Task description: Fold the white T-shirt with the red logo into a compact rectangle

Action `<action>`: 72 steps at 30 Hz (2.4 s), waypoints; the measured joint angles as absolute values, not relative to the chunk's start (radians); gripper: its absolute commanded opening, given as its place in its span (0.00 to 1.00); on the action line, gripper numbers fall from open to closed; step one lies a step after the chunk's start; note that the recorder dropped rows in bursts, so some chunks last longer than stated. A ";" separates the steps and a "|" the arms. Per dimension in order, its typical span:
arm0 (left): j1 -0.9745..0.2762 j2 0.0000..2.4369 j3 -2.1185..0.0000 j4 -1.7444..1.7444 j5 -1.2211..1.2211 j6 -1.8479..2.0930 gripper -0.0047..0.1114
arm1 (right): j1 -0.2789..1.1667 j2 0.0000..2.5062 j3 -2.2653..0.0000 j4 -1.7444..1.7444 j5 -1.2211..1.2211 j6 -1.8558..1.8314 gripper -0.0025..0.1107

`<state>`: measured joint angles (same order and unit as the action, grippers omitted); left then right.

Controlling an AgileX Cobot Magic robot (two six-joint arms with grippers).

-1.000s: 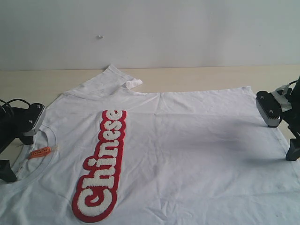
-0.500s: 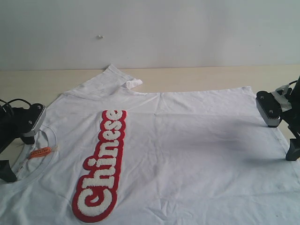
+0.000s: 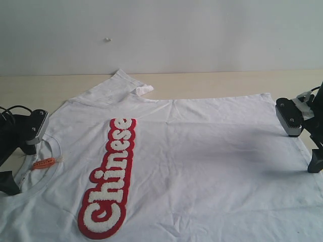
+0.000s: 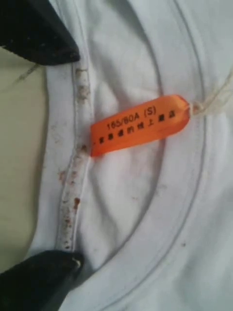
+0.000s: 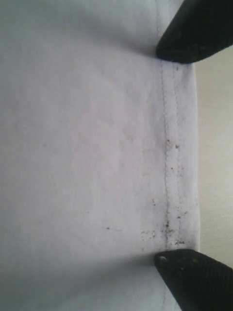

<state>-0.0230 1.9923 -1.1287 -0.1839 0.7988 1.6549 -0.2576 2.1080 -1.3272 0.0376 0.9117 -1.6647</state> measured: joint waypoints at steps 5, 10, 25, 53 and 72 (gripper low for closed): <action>-0.023 1.992 -1.127 -0.184 0.799 1.650 0.55 | -0.258 2.108 -1.327 0.038 0.912 -1.665 0.95; -0.023 1.992 -1.127 -0.184 0.801 1.658 0.48 | -0.258 2.108 -1.327 0.038 0.912 -1.665 0.95; -0.023 1.993 -1.127 -0.128 0.854 1.599 0.04 | -0.258 2.108 -1.327 0.041 0.905 -1.635 0.95; -0.023 1.993 -1.127 -0.115 0.829 1.597 0.04 | -0.258 2.126 -1.338 0.009 0.903 -1.560 0.16; -0.023 1.993 -1.127 -0.117 0.818 1.597 0.04 | -0.258 2.130 -1.341 0.009 0.913 -1.340 0.02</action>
